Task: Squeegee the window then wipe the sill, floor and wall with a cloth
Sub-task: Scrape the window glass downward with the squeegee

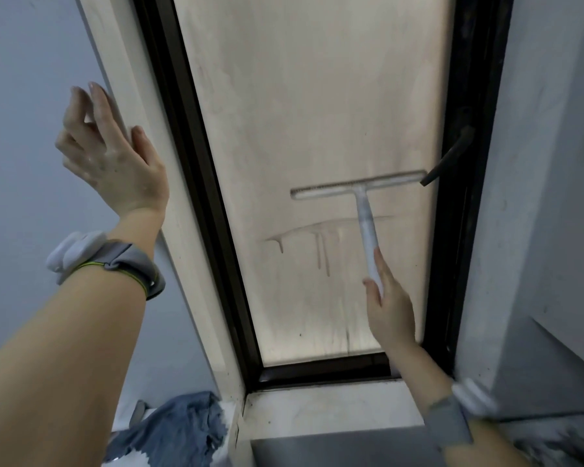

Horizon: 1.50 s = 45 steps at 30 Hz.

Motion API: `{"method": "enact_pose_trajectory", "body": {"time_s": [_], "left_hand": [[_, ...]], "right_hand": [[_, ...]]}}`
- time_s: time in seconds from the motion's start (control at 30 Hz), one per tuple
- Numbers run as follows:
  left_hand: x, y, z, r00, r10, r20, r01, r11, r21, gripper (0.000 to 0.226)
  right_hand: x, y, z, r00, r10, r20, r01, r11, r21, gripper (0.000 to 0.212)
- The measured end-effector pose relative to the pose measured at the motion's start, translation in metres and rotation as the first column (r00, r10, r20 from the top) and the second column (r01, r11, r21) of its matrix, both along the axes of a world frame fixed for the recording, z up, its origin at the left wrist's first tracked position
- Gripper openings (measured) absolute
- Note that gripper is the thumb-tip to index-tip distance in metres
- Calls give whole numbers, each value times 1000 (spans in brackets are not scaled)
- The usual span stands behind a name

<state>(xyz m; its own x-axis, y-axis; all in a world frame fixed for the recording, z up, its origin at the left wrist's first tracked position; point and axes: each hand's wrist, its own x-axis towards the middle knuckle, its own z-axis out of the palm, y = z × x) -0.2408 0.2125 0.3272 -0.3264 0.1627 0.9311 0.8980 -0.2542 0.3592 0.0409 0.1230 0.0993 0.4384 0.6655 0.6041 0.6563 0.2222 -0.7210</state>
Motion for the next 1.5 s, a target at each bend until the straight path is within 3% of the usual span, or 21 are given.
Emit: {"method": "enact_pose_trajectory", "body": {"time_s": [0.2, 0.5, 0.67, 0.83, 1.1, 1.27, 1.5], "left_hand": [[0, 0, 0, 1000, 9, 3, -9, 1000, 1, 56], [-1, 4, -1, 999, 35, 6, -35, 999, 15, 57], [0, 3, 1, 1000, 32, 2, -32, 999, 16, 57], [-1, 2, 1, 1000, 22, -1, -22, 1000, 16, 56], [-1, 2, 0, 1000, 16, 1, -16, 1000, 8, 56], [-2, 3, 0, 1000, 20, 4, -20, 1000, 7, 56], [-2, 5, 0, 1000, 26, 3, -26, 999, 20, 56]], "right_hand": [[8, 30, 41, 1000, -17, 24, 17, 1000, 19, 58], [-8, 9, -67, 999, -35, 28, 41, 977, -210, 55], [-14, -15, -92, 999, -31, 25, 38, 947, -319, 59], [-17, -25, -80, 1000, -8, -2, 7, 969, -248, 59], [-36, 16, 4, 992, 38, 122, -40, 999, 9, 55], [-41, 35, 14, 981, 64, 181, -65, 998, 1, 58], [-44, 23, -59, 974, 98, 205, -71, 988, -139, 67]]}}
